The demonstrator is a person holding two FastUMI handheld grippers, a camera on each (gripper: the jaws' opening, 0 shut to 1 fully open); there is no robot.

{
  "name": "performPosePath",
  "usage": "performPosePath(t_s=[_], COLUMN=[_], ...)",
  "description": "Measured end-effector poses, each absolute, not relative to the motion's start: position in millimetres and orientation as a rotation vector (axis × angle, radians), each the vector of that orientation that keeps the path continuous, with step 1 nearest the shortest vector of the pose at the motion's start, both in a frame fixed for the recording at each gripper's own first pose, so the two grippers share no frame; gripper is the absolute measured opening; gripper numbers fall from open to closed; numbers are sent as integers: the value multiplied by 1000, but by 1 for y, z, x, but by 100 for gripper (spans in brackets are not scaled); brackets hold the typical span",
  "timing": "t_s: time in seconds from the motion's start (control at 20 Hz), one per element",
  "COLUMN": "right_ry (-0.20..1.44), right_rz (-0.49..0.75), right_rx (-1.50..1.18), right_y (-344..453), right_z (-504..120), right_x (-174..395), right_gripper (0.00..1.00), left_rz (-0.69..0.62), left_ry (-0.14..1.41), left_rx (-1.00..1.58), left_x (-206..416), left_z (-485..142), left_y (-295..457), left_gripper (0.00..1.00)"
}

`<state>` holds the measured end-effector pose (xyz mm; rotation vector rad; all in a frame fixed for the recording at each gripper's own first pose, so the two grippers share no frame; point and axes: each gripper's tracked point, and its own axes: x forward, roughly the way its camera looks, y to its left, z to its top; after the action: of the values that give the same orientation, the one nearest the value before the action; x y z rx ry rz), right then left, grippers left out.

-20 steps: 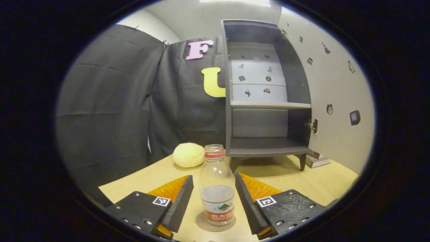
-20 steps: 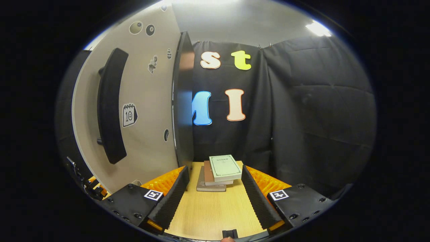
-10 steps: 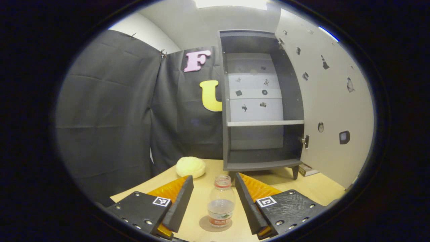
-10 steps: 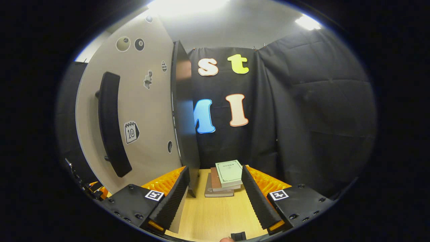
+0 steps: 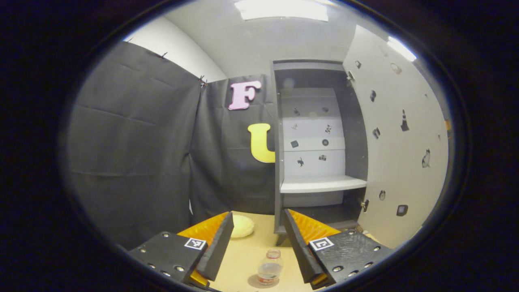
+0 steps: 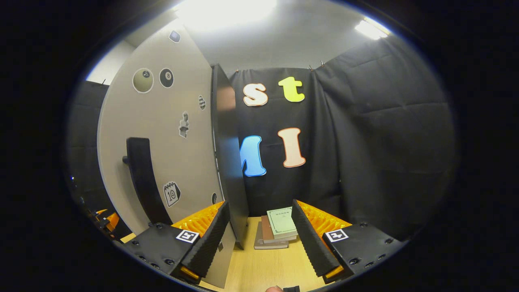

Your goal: Open the cabinet door with the right hand, grasp the bottle in the cabinet with the left hand and place it on the coaster, then close the cabinet door with the right hand.

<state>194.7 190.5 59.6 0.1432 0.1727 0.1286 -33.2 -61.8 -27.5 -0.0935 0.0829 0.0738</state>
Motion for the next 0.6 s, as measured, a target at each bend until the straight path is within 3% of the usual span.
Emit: performPosePath(t_s=[0.05,0.1,0.15,0.25,0.35,0.4,0.45,0.5,0.6], right_ry=[175,176,177,184,183,186,186,192,205], right_rz=[129,134,138,146,115,97,82,69,52], right_rx=[136,135,135,131,111,106,110,119,141], right_y=[190,191,193,197,188,187,186,186,190], right_z=[60,61,61,60,61,59,60,60,59], right_x=[194,194,193,192,191,193,192,190,187], right_gripper=[97,92,97,97,89,93,89,93,89], left_rz=[75,75,74,78,80,73,67,63,49], left_ry=[83,75,65,72,70,73,76,84,93], left_rx=[-107,-116,-115,-87,-72,-78,-84,-90,-106], left_x=[-33,-29,-26,-21,-16,-14,-12,-9,-3], left_z=[-23,-18,-13,-13,-13,-16,-18,-23,-27], left_y=[-55,-50,-43,-27,-10,-5,1,7,16], left_gripper=[77,77,75,74,74,80,75,75,77])
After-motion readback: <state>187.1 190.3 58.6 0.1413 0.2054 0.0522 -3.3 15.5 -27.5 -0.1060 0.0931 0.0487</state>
